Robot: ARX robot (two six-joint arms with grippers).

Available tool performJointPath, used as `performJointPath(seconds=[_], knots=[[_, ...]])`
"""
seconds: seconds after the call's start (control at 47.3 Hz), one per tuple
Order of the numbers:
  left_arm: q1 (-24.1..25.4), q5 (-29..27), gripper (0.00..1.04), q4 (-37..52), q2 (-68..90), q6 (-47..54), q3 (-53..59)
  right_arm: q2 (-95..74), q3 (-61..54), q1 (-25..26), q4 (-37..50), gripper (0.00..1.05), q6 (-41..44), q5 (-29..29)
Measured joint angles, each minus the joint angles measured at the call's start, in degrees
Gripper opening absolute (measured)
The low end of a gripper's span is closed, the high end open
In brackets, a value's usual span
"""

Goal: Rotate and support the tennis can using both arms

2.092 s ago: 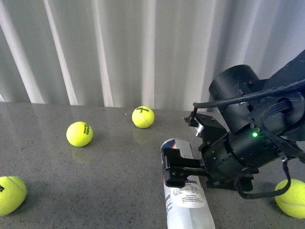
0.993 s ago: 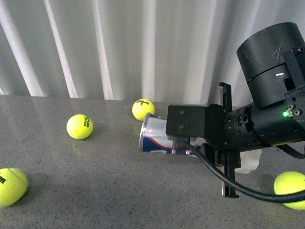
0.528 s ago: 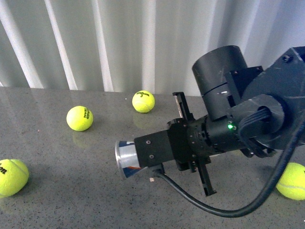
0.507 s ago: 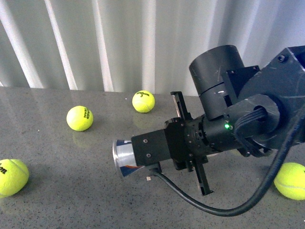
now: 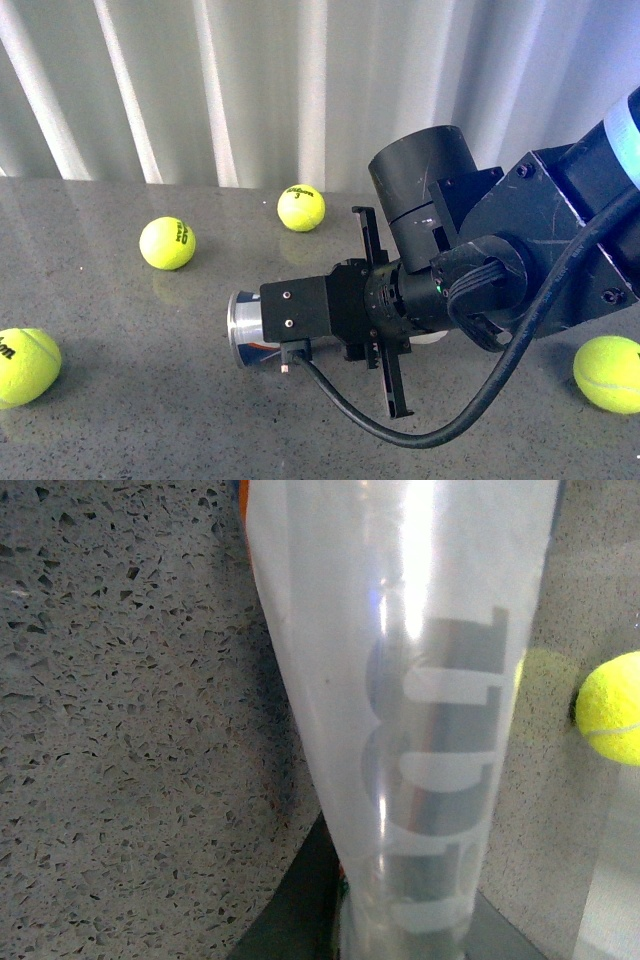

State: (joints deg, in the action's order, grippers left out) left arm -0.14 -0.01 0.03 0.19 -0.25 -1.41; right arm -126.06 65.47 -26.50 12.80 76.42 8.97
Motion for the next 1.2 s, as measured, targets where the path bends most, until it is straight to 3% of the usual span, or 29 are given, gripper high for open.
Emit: performJointPath(seconds=[0.317,0.528,0.782,0.93,1.056,1.12,1.204], knots=[[0.0,0.0,0.98,0.0,0.0,0.0,0.0,0.79,-2.99,0.79,0.11,0.55,-5.14,1.99],[0.0,0.0,0.98,0.0,-0.02,0.0,0.0,7.54,-6.88,0.46,0.0,0.99,-10.54,4.94],[0.0,0.0,0.98,0.0,-0.02,0.0,0.0,14.73,-10.45,-0.07,-0.04,0.98,-20.85,6.56],[0.0,0.0,0.98,0.0,0.0,0.0,0.0,20.9,-10.69,0.2,-0.09,0.98,-33.27,4.0],[0.0,0.0,0.98,0.0,-0.02,0.0,0.0,29.9,-11.72,3.26,-2.23,0.98,-58.77,-6.99],[0.0,0.0,0.98,0.0,0.0,0.0,0.0,35.15,-15.61,5.79,-2.23,0.98,-70.77,-9.09],[0.0,0.0,0.98,0.0,0.0,0.02,0.0,42.6,-22.75,8.26,-0.07,0.98,-80.48,-13.44]])
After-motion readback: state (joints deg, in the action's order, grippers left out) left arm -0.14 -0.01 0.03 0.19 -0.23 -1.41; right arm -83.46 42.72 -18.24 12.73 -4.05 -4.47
